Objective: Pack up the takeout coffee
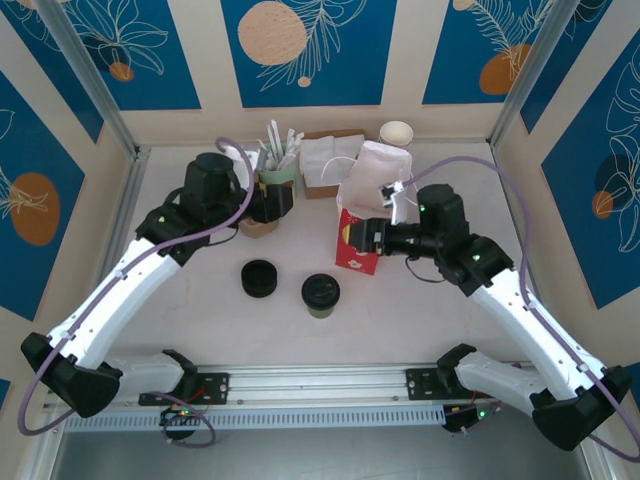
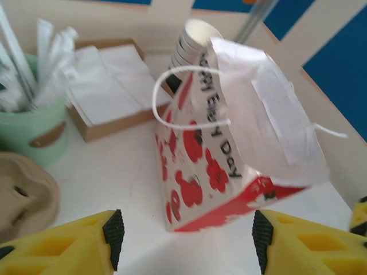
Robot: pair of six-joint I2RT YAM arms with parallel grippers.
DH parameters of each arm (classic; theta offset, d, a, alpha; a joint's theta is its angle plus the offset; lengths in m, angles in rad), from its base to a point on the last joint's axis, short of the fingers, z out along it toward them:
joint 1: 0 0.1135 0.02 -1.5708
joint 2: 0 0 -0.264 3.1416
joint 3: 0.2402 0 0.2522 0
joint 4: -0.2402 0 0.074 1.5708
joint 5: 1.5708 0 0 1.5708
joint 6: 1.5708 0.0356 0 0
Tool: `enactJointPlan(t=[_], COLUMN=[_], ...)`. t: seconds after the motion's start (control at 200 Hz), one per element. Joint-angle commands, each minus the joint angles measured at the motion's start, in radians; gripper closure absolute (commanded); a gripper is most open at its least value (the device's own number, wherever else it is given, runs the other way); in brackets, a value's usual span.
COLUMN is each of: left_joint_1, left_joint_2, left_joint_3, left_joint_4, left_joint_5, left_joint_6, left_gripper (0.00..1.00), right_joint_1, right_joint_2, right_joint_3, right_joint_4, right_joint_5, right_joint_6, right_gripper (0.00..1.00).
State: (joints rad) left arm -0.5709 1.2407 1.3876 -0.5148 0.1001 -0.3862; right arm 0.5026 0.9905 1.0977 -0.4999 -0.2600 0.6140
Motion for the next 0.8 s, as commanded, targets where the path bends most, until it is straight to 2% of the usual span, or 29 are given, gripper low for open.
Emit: enactJointPlan(t=[0.0,0.195,0.425,0.635,0.795], left_joint_1=[0.030,0.051,0.085,0.174,0.293], left_joint_2=[0.023,0.051,0.057,0.045,0.072], left_joint_3=[0.070,0.143,0.107,-0.059,-0.192], left_joint_4=[0.001,-0.024,-0.075,-0.001,0.108], left_joint_5=[-0.094,-0.168,-0.281,-0.273,-0.150], left_joint_6=[0.055,0.107,0.118,0.033,-0.089], left_gripper=[0.37,0.34,0.30,0.28,0.29], right_joint_1=[-0.081,-0.188,-0.209,-0.212,-0.212], right_joint_2=[-0.004,0.015,0.020,0.023,0.036], right_joint_3=[0.079,0.161,0.192,0.187,0.183], right_joint_4=[-0.049,-0.052,-0.042,-0.024,-0.017], right_joint_5=[-0.076,-0.133,-0.165,-0.206,-0.226], right_joint_6=[-0.082,-0.099,-0.083,-0.068,-0.058], right_gripper=[0.51,0.54,0.56,0.58,0.58])
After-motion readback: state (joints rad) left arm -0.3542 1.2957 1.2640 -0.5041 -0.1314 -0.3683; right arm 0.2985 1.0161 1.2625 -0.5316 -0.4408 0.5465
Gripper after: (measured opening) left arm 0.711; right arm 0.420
